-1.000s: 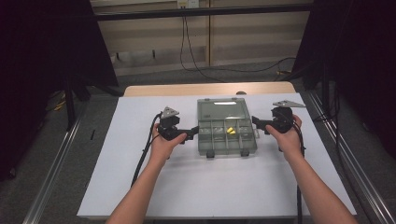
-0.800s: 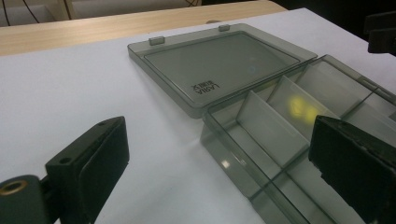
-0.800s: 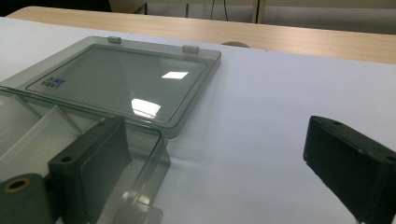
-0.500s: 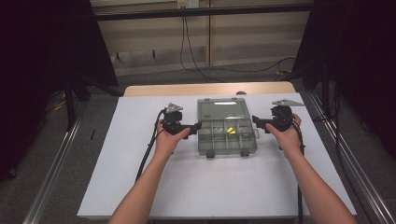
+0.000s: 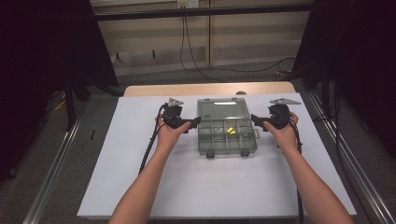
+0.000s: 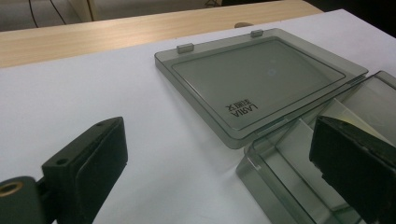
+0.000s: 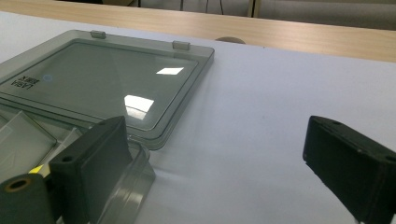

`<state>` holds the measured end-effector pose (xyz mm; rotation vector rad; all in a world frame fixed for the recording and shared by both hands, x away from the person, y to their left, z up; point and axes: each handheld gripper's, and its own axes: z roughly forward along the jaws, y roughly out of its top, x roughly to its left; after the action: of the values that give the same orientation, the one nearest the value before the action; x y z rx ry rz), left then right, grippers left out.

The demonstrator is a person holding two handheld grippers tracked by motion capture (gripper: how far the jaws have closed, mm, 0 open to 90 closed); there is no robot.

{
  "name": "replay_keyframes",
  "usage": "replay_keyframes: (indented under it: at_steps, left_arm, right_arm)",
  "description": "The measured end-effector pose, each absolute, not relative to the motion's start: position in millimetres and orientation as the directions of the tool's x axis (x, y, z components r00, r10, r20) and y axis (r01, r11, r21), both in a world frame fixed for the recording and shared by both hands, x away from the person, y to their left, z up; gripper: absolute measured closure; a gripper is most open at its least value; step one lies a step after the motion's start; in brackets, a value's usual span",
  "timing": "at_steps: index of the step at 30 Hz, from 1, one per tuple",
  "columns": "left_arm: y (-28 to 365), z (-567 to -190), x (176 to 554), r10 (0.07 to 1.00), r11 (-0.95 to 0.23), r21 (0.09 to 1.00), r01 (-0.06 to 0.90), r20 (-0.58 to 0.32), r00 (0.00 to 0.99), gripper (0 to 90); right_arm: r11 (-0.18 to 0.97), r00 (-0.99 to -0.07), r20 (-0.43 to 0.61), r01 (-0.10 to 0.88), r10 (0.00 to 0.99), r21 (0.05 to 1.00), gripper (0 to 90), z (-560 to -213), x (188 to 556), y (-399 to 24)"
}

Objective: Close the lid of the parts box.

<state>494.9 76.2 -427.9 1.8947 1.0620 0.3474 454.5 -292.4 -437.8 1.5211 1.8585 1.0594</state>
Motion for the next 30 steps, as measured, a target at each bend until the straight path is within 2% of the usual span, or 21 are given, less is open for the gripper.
replay_keyframes:
  at_steps: [9, 12, 17, 22, 25, 26, 28, 30]
  left_arm:
    - [74, -431, 503, 0.814, -0.21, 0.815, 0.54, -0.16, 0.558, 6.2]
    - [75, -430, 507, 0.823, -0.211, 0.809, 0.549, -0.156, 0.546, 7.1]
    - [74, -430, 510, 0.83, -0.202, 0.809, 0.553, -0.159, 0.535, 18.2]
    - [71, -433, 513, 0.84, -0.217, 0.795, 0.567, -0.144, 0.524, 30.0]
    - [70, -436, 516, 0.85, -0.229, 0.775, 0.589, -0.136, 0.51, 38.0]
    - [69, -437, 517, 0.851, -0.233, 0.771, 0.593, -0.134, 0.508, 38.6]
    - [69, -439, 520, 0.852, -0.233, 0.77, 0.594, -0.133, 0.506, 47.3]
    - [68, -441, 523, 0.855, -0.24, 0.76, 0.604, -0.13, 0.502, 50.0]
  right_arm:
    - [0.103, -0.239, 0.051, 0.589, 0.97, 0.801, 5.1, -436, 460, -291]
    - [0.111, -0.246, 0.046, 0.585, 0.968, 0.804, 9.7, -433, 462, -292]
    - [0.095, -0.224, 0.056, 0.608, 0.973, 0.788, 18.8, -436, 466, -291]
    - [0.077, -0.217, 0.077, 0.62, 0.973, 0.781, 34.3, -442, 471, -292]
    - [0.087, -0.221, 0.075, 0.641, 0.972, 0.763, 35.1, -445, 476, -293]
    - [0.084, -0.219, 0.079, 0.645, 0.973, 0.76, 37.0, -445, 477, -293]
    - [0.081, -0.218, 0.081, 0.644, 0.972, 0.761, 42.9, -445, 480, -294]
    - [0.068, -0.206, 0.086, 0.639, 0.975, 0.766, 45.6, -445, 483, -294]
